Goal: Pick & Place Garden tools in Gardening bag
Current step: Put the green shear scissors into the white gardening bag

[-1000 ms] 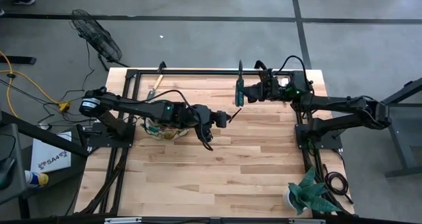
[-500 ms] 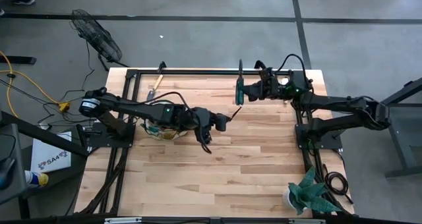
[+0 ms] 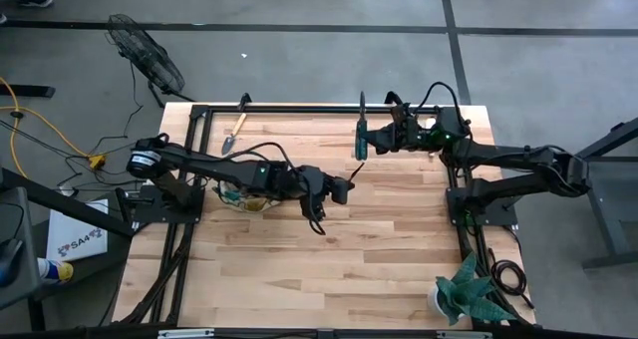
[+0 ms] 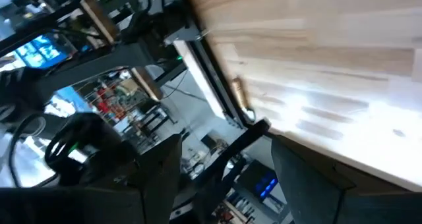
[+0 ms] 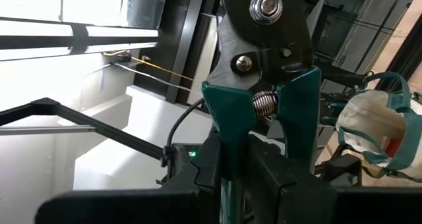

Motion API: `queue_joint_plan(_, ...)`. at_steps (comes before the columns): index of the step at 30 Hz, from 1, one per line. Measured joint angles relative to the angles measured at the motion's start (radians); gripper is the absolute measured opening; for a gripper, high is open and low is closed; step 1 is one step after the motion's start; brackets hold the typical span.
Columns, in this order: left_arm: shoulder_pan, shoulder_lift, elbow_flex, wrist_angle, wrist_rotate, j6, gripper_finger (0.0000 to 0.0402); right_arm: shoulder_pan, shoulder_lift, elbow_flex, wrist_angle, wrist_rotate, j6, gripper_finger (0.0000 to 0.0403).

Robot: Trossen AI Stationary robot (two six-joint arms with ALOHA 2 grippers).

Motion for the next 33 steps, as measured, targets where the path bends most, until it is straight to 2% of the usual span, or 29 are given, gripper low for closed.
queue_joint_plan(13,0.001,0.058,0.001,0.101,-0.018,0.013,0.0228,0.009,0.0,0.0,0.0,-0.019,0.018,0.0035)
queue_joint_plan(17,0.001,0.06,-0.001,0.09,-0.065,0.017,0.0228,0.009,0.0,0.0,0.0,-0.026,0.025,0.0035)
queue_joint_plan(33,0.001,0.06,0.0,0.105,-0.037,0.024,0.0219,0.015,0.0,0.0,0.0,-0.024,0.036,0.0035)
